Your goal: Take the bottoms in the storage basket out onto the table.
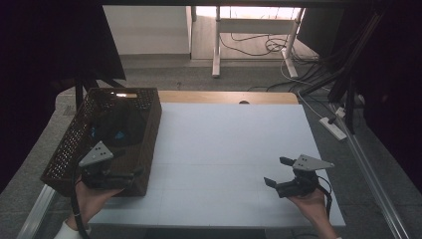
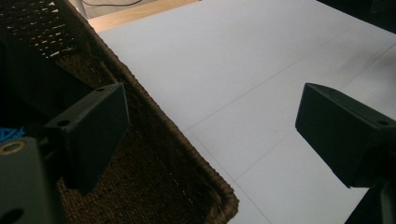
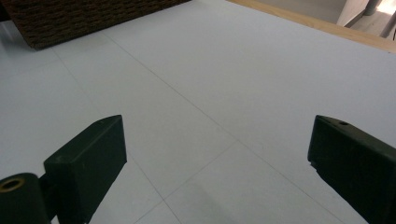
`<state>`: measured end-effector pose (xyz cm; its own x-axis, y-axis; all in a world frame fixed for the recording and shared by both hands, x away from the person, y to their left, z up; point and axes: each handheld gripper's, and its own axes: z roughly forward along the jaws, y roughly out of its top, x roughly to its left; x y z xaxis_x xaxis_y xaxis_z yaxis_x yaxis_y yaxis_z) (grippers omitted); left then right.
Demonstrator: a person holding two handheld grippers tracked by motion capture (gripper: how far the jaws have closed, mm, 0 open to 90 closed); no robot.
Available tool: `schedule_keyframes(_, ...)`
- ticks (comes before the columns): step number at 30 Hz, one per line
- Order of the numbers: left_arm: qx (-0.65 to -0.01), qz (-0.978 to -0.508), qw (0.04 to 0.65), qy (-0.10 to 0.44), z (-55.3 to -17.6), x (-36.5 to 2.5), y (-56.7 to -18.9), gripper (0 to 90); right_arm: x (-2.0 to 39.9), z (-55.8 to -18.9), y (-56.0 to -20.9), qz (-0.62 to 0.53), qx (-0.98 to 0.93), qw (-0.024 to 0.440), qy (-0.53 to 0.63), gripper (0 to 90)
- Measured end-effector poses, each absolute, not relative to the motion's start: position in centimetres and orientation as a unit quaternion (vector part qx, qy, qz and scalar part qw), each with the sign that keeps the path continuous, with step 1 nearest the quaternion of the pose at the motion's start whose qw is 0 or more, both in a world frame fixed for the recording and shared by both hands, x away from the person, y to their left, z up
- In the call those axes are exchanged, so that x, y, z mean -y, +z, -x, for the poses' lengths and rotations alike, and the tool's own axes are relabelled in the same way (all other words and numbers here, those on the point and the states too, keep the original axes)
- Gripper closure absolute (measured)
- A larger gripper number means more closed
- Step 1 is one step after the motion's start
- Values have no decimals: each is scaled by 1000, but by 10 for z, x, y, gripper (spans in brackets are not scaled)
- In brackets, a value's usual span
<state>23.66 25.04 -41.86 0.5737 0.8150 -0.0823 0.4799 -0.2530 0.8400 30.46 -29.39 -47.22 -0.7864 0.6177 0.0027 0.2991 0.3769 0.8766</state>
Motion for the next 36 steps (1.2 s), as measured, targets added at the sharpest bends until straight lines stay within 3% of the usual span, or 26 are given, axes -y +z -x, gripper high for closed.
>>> schedule_keyframes(10,-433,-753,465,171,-255,-259,-410,96,293,-308,-472,-285,-810,160,488,44)
schedule_keyframes(36,-434,-758,449,188,-287,-262,-396,99,293,-308,-474,-289,-809,160,486,46)
